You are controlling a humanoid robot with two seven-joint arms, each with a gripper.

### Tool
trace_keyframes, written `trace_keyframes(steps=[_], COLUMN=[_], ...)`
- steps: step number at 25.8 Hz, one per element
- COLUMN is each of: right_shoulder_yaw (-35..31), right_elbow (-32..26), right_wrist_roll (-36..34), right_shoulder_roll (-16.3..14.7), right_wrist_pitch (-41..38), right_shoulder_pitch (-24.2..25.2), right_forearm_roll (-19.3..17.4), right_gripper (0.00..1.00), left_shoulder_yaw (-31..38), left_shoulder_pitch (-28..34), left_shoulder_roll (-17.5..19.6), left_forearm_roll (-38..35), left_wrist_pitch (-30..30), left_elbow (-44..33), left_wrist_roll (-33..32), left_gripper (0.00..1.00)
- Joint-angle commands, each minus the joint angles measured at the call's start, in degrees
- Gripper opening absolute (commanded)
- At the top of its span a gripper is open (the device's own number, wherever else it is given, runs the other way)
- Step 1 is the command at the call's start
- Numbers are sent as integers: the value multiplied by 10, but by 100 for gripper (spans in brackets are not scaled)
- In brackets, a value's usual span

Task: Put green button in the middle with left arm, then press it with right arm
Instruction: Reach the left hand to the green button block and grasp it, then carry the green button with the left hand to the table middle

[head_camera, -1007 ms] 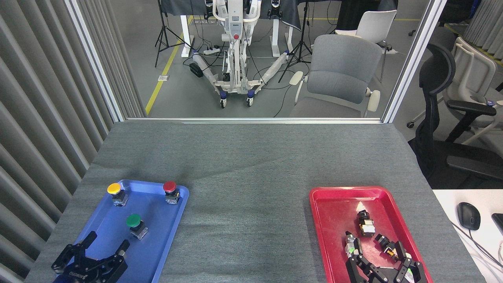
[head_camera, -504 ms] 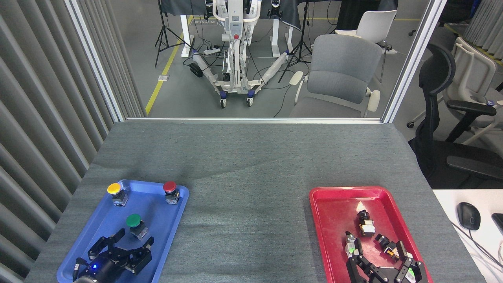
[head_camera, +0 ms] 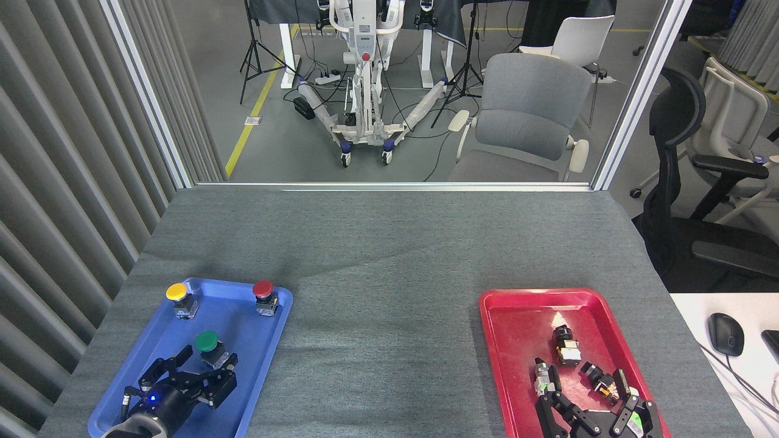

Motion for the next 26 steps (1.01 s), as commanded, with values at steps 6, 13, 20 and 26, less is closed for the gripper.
trace_keyframes(steps=[6, 13, 20, 26], right_shoulder_yaw=[-10, -11, -10, -8], right_elbow=[1, 2, 2, 2], right_wrist_roll=[0, 0, -1, -1], right_shoulder_roll=[-1, 0, 1, 1], right_wrist_pitch=[-2, -8, -16, -15], right_shoulder_pitch=[-12, -11, -11, -7], right_forearm_roll=[0, 0, -1, -1], right_gripper=[100, 100, 100, 100], left_shoulder_yaw=[-1, -1, -27, -169], left_shoulder_pitch=[-41, -8, 17, -58], left_shoulder_roll=[-5, 26, -15, -119], left_forearm_roll=[-1, 0, -3, -33], left_wrist_pitch=[22, -79, -170, -141], left_elbow=[66, 24, -152, -115], left_wrist_roll=[1, 46, 69, 66], left_gripper=[47, 0, 0, 0])
